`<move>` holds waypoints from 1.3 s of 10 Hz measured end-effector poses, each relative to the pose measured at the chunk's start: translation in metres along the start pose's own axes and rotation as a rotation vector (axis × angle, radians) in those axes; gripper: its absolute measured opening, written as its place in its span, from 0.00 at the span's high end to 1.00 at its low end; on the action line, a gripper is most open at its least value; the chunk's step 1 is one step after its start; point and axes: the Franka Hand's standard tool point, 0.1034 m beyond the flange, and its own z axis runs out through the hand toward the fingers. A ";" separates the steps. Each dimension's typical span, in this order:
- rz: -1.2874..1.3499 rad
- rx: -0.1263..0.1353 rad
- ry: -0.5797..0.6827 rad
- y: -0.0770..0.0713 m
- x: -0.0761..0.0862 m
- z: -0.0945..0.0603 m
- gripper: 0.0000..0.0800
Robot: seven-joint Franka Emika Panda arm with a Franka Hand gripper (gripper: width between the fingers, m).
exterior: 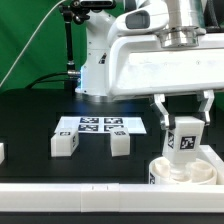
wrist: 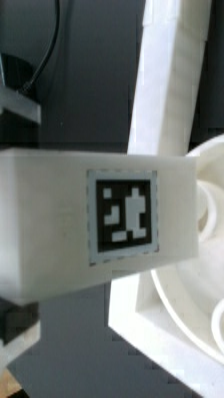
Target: Assemble stool
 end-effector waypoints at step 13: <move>0.001 0.004 -0.028 0.000 -0.012 0.017 0.58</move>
Offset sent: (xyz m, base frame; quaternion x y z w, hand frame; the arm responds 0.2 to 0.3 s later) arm 0.0084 0.0066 -0.0013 0.0121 -0.0088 -0.0030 0.9999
